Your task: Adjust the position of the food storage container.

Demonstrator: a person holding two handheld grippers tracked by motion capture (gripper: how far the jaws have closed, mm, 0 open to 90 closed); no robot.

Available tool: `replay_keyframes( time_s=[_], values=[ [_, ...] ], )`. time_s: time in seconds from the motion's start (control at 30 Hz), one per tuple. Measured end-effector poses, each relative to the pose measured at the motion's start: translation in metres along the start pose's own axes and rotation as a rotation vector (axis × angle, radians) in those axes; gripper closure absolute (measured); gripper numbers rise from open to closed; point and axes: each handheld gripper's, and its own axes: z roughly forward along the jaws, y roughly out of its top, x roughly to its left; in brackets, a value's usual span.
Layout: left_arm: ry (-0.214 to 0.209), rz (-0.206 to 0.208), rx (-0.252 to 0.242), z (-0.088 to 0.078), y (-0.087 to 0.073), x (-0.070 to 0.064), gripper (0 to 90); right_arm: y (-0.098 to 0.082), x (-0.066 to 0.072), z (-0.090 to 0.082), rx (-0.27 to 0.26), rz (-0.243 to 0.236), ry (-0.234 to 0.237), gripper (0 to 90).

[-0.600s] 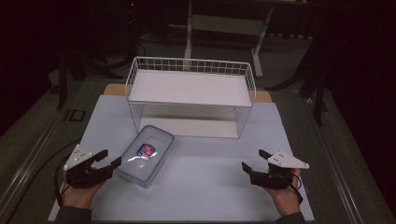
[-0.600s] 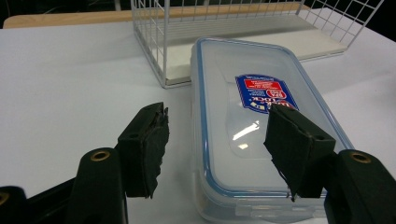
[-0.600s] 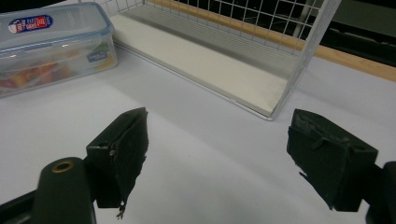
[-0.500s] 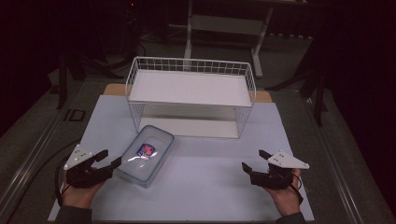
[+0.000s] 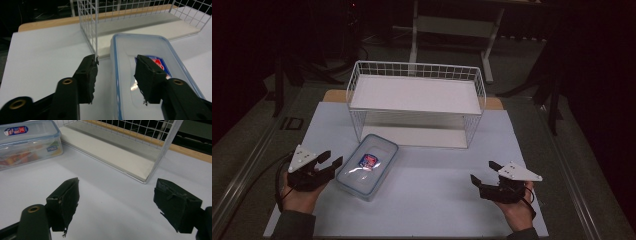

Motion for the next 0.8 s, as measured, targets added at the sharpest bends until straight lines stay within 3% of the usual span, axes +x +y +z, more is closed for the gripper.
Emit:
replay_keyframes(
  time_s=[0.2, 0.47, 0.57, 0.73, 0.8],
  values=[
    [-0.009, -0.002, 0.029, 0.024, 0.017, 0.008, 63.1, -0.001, -0.001, 0.0, 0.002, 0.0, -0.001, 20.3],
    [-0.009, -0.007, 0.09, 0.051, 0.021, 0.013, 74.8, -0.001, -0.002, -0.001, 0.0, 0.005, -0.001, 20.3],
    [-0.024, -0.017, 0.118, 0.06, 0.021, 0.016, 88.6, -0.001, -0.002, 0.0, 0.001, 0.006, 0.002, 20.3],
    [-0.072, -0.013, 0.198, 0.081, 0.018, 0.015, 89.9, -0.002, -0.002, 0.0, 0.002, 0.004, 0.006, 20.3],
    [-0.072, -0.003, 0.211, 0.084, 0.018, 0.013, 89.9, -0.002, -0.002, 0.0, 0.002, 0.004, 0.006, 20.3]
  ],
)
